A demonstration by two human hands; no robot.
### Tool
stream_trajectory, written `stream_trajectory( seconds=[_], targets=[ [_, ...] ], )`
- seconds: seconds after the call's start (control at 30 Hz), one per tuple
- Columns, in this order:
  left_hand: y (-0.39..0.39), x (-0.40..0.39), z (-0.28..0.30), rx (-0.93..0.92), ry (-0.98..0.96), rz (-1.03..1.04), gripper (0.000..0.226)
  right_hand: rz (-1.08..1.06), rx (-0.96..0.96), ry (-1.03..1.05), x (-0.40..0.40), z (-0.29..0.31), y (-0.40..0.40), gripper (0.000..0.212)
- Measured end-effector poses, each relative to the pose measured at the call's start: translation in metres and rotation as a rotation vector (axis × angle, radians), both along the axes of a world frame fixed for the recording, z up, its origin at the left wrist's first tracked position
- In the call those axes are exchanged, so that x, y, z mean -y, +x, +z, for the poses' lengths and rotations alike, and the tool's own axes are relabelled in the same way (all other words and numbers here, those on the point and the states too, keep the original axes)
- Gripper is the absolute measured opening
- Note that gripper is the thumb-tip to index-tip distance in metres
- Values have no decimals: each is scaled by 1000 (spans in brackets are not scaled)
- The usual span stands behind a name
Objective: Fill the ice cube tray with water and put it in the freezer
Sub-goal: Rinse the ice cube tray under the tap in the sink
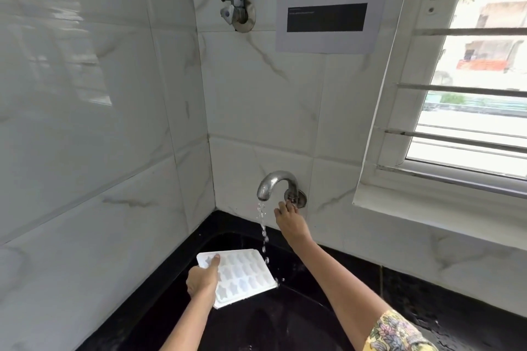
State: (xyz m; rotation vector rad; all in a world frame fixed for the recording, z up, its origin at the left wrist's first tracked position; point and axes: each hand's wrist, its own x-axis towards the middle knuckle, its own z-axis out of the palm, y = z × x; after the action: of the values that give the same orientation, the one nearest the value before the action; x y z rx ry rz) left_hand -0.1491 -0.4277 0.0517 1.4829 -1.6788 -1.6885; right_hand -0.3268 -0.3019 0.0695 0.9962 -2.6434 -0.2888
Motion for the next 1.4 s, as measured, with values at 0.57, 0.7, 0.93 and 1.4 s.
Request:
stream_trajectory(
  seconds=[0.57,0.7,0.93,1.4],
  targets=[
    [10,-18,-32,-78,335,137,47,-658,1325,-1019,19,-73,111,72],
    [23,-8,-40,-122,445,-104,19,-615,1324,-1122,16,-72,108,26],
    [31,16,-27,-21,541,-501,53,-372,1385,-1035,1,-66,99,35],
    [-9,-57,-16,-171,100,-421,20,-116,563,-364,-6,-30,81,50]
  ],
)
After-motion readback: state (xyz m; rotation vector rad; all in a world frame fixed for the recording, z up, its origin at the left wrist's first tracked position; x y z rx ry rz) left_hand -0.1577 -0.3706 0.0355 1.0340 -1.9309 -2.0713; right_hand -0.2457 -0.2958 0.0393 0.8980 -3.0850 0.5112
